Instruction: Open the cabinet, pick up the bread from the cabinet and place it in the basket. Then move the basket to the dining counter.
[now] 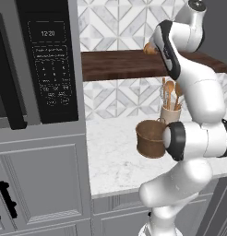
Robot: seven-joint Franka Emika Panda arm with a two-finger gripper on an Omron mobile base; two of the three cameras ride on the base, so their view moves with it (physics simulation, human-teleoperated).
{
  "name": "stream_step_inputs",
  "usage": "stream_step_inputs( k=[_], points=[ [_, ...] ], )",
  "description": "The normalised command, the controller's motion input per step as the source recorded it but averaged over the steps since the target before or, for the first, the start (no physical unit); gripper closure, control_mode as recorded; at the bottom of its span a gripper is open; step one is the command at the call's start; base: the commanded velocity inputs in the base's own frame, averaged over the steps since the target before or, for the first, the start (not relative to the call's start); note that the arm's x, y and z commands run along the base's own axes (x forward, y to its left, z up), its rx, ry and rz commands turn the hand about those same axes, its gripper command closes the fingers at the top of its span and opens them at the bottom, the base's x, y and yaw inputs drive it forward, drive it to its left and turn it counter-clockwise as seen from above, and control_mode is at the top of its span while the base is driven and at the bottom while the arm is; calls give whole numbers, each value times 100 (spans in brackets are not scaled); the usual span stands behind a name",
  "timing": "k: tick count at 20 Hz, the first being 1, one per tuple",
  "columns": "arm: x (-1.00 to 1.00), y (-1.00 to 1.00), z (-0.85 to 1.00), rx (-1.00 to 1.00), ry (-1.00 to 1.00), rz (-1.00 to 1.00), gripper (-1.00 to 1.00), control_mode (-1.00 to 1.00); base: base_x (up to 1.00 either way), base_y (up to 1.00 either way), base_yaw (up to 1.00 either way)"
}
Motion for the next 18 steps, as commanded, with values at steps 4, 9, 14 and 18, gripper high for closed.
stream_step_inputs(
  k=[4,9,14,18],
  points=[
    [50,-7,-11,0,-3,0,-100,-100,0,0,0],
    [58,0,-8,0,-1,-2,-100,-100,0,0,0],
    [59,0,-2,0,-1,0,-100,-100,0,0,0],
    [59,-1,-4,0,0,0,-100,-100,0,0,0]
  ],
)
